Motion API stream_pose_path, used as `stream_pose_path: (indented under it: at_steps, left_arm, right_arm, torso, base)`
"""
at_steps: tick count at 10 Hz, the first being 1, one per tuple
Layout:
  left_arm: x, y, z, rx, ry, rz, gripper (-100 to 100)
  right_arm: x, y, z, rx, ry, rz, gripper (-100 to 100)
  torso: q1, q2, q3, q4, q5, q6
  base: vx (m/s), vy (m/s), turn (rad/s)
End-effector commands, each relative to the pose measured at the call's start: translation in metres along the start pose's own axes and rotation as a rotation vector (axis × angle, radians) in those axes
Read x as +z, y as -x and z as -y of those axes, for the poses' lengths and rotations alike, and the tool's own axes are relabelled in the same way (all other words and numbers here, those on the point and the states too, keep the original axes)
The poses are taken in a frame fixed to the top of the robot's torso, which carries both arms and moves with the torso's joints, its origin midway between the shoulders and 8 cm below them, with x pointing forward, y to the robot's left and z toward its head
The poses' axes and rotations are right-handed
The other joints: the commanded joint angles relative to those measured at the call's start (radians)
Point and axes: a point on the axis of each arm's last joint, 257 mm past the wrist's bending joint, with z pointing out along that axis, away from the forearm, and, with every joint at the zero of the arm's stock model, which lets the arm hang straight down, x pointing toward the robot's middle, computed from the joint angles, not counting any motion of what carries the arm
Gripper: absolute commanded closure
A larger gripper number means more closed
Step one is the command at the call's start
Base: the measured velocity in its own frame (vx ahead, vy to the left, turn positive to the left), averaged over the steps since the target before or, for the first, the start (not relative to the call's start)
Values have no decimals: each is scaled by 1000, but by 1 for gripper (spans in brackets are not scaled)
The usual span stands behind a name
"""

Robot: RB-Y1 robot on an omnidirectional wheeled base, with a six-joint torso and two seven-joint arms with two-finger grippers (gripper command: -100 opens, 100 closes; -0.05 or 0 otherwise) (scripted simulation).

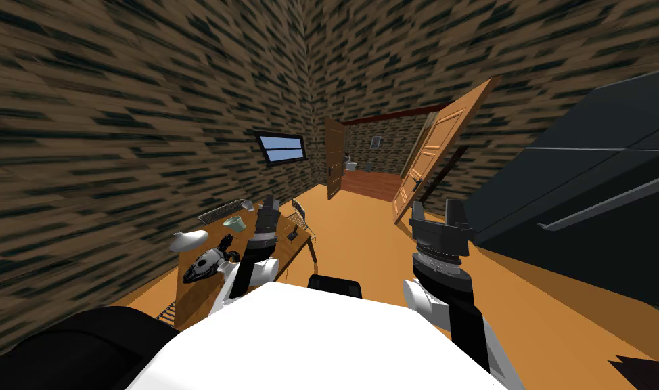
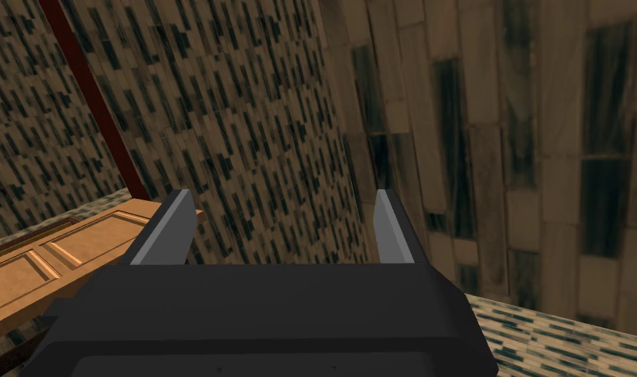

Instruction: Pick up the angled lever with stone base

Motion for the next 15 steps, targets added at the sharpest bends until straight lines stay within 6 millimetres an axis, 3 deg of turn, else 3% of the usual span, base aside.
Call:
stream_pose_path:
  at_steps: [1, 15]
  left_arm:
    - [2, -6, -8, 39, 5, -31, -100]
    - [15, -49, -111, 417, 59, -264, -100]
  right_arm:
    - [0, 0, 0, 0, 0, 0, 0]
    - [0, 0, 0, 0, 0, 0, 0]
  torso:
    - [0, 0, 0, 0, 0, 0]
    - [2, -2, -1, 0, 0, 0]
  base:
    - [5, 5, -124]
    - [16, 31, -135]
